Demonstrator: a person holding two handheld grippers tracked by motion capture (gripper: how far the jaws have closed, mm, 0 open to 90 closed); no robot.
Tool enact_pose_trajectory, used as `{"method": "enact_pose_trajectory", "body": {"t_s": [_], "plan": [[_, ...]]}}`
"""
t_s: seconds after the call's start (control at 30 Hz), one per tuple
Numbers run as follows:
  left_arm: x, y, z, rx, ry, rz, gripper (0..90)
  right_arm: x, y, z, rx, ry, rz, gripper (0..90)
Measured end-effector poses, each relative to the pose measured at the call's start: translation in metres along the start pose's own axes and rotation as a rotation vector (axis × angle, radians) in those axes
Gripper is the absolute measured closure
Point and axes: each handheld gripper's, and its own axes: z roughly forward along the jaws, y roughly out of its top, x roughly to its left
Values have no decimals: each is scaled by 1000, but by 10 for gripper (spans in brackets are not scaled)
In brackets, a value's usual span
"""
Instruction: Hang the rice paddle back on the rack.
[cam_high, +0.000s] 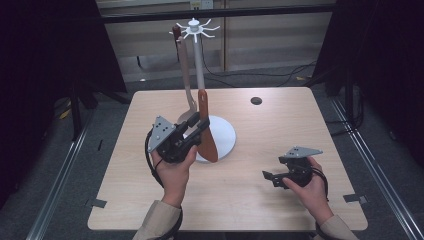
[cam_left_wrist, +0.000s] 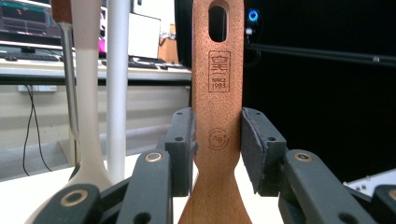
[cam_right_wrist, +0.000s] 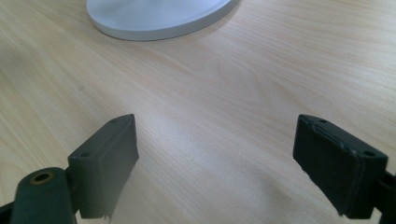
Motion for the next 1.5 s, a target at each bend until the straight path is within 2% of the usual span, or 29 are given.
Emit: {"method": "enact_pose_trajectory", "body": {"t_s": [0.1,0.2,0.27,0.43,0.47,0.53,0.6,0.7,1.13,1.5], "plan": [[-1,3,1,-19,21,9,656,-1,0,-1,2,-1,6,142],[-2,9,2,-58,46,11,656,-2,0,-2,-2,-2,8,142],[-2,12,2,-74,62,3,657,-3,0,-2,-6,-4,8,142],[-5,17,8,-124,79,-18,657,-4,0,-3,-5,-2,8,142],[-5,18,8,-112,82,6,656,-4,0,-4,-7,-1,2,142],[-6,21,11,-139,91,-17,657,-4,0,-5,-7,-3,8,142],[-7,23,12,-143,102,1,657,-5,0,-6,-12,-3,9,142],[-7,28,15,-166,109,-4,656,-7,0,-6,-17,-4,9,142],[-4,44,26,-221,138,6,657,-7,1,-8,-25,-1,9,142],[-4,58,36,-235,148,31,656,-8,0,-9,-26,0,19,142]]}}
